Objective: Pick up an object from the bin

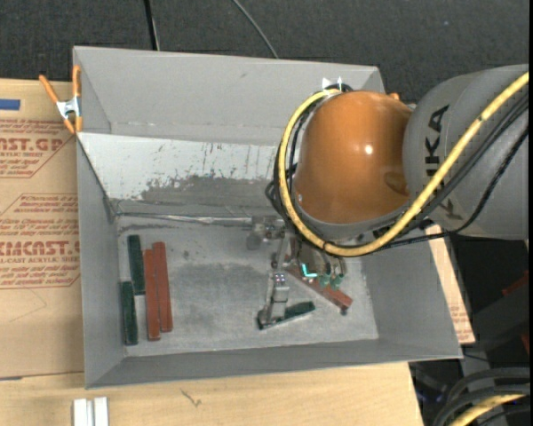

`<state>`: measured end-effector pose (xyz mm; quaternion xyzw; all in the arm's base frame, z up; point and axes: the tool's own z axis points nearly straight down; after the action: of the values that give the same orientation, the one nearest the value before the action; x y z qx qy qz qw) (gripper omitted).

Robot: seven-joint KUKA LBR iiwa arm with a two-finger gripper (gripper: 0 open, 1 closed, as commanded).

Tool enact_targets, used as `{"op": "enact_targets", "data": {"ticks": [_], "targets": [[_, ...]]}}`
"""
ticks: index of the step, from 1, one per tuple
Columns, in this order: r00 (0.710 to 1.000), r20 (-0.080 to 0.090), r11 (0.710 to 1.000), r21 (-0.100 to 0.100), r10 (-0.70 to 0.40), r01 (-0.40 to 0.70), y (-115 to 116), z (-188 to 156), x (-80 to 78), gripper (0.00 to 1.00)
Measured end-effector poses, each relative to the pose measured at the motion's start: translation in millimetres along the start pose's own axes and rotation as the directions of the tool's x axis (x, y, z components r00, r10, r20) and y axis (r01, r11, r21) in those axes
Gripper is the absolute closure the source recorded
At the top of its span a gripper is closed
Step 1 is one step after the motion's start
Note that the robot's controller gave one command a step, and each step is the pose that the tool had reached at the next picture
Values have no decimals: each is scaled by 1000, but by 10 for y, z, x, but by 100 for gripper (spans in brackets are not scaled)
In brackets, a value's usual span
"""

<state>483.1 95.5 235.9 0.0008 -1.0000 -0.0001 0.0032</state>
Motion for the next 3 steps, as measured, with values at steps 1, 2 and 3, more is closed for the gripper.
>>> {"op": "enact_targets", "data": {"ticks": [1, 2, 3], "targets": [[1000, 7, 1000, -1, 1, -1, -5, -31, -15, 0], [1000, 9, 1000, -2, -10, 10, -17, -17, -19, 0], [962, 11, 962, 2, -272, 272, -476, 482, -108, 0]]}}
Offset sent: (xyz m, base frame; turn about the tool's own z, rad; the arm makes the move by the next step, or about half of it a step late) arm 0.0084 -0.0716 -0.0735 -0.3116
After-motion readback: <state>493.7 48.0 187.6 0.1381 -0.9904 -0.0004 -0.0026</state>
